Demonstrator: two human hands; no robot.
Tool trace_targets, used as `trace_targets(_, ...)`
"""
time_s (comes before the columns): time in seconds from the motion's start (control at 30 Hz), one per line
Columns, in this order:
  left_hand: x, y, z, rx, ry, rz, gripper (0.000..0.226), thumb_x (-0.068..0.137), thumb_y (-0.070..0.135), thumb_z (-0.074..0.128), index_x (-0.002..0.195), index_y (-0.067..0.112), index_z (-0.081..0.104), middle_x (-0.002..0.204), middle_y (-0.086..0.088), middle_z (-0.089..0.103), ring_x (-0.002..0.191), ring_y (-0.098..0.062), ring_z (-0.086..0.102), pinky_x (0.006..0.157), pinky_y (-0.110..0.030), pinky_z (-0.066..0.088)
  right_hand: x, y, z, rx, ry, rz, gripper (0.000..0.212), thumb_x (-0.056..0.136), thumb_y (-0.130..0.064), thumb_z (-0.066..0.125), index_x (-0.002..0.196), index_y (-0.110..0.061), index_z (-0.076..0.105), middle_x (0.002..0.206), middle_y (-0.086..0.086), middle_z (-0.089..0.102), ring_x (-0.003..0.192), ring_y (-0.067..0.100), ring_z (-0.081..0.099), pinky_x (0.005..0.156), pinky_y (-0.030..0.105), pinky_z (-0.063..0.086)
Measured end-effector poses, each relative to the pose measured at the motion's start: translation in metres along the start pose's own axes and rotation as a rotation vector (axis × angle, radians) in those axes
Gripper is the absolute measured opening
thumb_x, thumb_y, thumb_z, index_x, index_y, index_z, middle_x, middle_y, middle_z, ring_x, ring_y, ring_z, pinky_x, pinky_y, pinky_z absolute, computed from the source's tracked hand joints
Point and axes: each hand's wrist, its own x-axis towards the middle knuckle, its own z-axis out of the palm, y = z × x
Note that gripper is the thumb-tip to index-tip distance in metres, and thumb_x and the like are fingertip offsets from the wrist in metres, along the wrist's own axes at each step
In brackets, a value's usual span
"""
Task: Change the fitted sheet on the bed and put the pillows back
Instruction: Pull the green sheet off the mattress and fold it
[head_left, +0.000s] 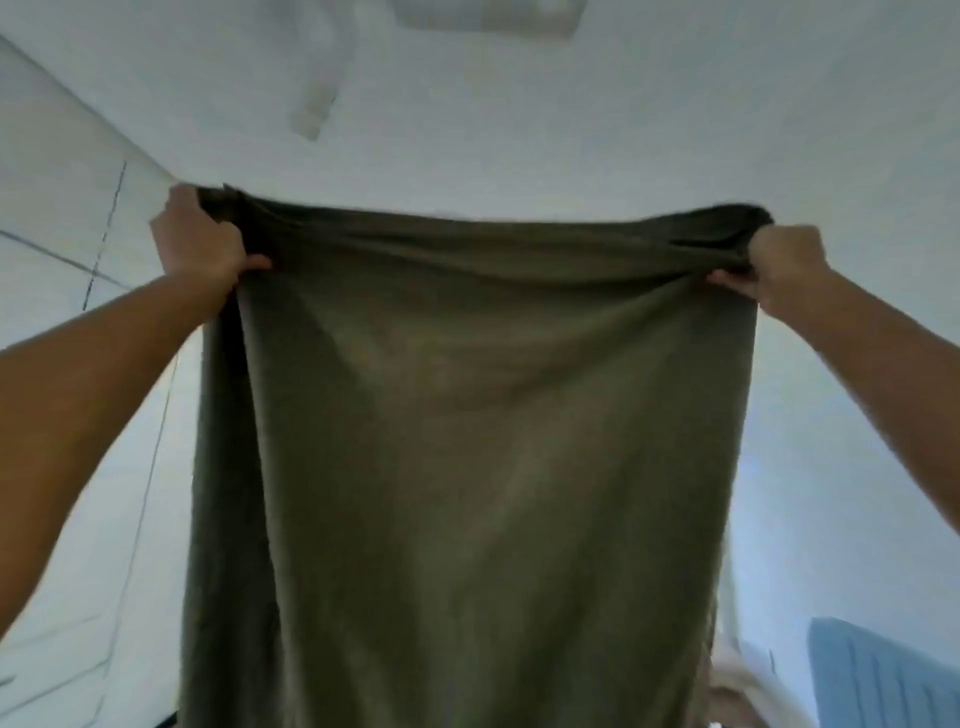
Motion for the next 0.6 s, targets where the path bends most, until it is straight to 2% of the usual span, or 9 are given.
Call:
trace_targets(0.03,0.016,0.006,-0.003,0.009,0.015,0.05,0.051,0.085,0.015,0.063,0.132,0.005,0.045,0.128,-0.01,0.053,0.111,-0.031,0.058,0.057,-0.018,0.055,0.006,-0.017,0.0,-0.023,0.029,-0.066,0.017,0.095,-0.004,0.043,0.11,-0.009,0.048,0.118,0.016,0.05,0.065,0.03,0.066,0.031,0.024,0.045)
trace_targets(0.1,0.03,0.028,-0.01,0.016,0.006,0.107,0.062,0.075,0.03,0.067,0.129,0.007,0.047,0.127,-0.018,0.054,0.113,-0.039,0.057,0.072,-0.028,0.057,0.006,-0.053,-0.006,-0.114,0.076,-0.162,0.028,0.092,-0.007,0.037,0.117,-0.005,0.05,0.11,0.016,0.052,0.033,0.016,0.058,0.027,0.016,0.036)
trace_targets(0.17,0.021,0.026,-0.013,0.139,-0.013,0.135,0.057,0.081,0.02,0.073,0.128,0.0,0.048,0.131,-0.023,0.051,0.116,-0.041,0.053,0.075,-0.025,0.054,-0.011,-0.043,-0.01,-0.216,0.119,-0.147,0.034,0.091,-0.009,0.034,0.121,-0.001,0.049,0.099,0.017,0.055,0.023,0.01,0.048,0.026,0.013,0.03)
trace_targets(0.2,0.005,0.022,-0.012,0.237,-0.104,0.147,0.051,0.085,0.019,0.073,0.125,-0.004,0.051,0.13,-0.024,0.051,0.115,-0.04,0.053,0.066,-0.023,0.051,-0.026,-0.028,-0.013,-0.311,0.077,-0.102,0.029,0.093,-0.007,0.034,0.117,0.001,0.049,0.09,0.018,0.055,0.022,0.009,0.046,0.025,0.013,0.029)
trace_targets(0.27,-0.039,0.008,-0.011,0.284,-0.266,-0.026,0.051,0.086,0.036,0.068,0.116,-0.005,0.06,0.12,-0.025,0.056,0.109,-0.039,0.056,0.068,-0.029,0.044,-0.053,0.015,-0.024,-0.471,-0.051,0.065,0.013,0.097,-0.001,0.034,0.096,0.003,0.046,0.076,0.017,0.048,0.02,0.011,0.045,0.024,0.014,0.031)
trace_targets(0.33,-0.06,-0.019,-0.006,0.294,-0.315,-0.164,0.05,0.089,0.04,0.064,0.116,-0.002,0.062,0.117,-0.022,0.06,0.104,-0.033,0.06,0.075,-0.028,0.048,-0.072,0.03,-0.034,-0.461,-0.078,0.185,0.022,0.098,0.005,0.036,0.077,0.0,0.041,0.08,0.017,0.047,0.024,0.017,0.049,0.026,0.018,0.038)
trace_targets(0.4,-0.065,-0.019,0.002,0.261,-0.255,-0.044,0.054,0.083,0.022,0.074,0.123,-0.009,0.054,0.123,-0.026,0.058,0.11,-0.036,0.058,0.089,-0.035,0.048,-0.067,0.011,-0.037,-0.432,-0.015,0.088,0.019,0.096,0.003,0.046,0.079,-0.002,0.043,0.097,0.019,0.053,0.036,0.024,0.054,0.027,0.019,0.04)
trace_targets(0.5,-0.039,0.024,0.006,0.101,-0.025,0.089,0.059,0.081,0.003,0.074,0.131,-0.007,0.045,0.132,-0.026,0.052,0.122,-0.039,0.05,0.101,-0.037,0.041,-0.049,-0.055,-0.03,-0.488,0.093,-0.256,0.009,0.094,-0.004,0.051,0.086,-0.001,0.051,0.086,0.003,0.067,0.028,0.014,0.051,0.025,0.017,0.037)
trace_targets(0.6,-0.024,0.037,-0.002,0.107,-0.028,0.143,0.058,0.083,0.006,0.072,0.133,-0.005,0.045,0.132,-0.026,0.051,0.124,-0.041,0.047,0.105,-0.043,0.039,-0.042,-0.062,-0.026,-0.449,0.133,-0.327,0.032,0.089,0.001,0.038,0.113,0.001,0.058,0.108,0.017,0.061,0.025,0.013,0.051,0.027,0.019,0.041)
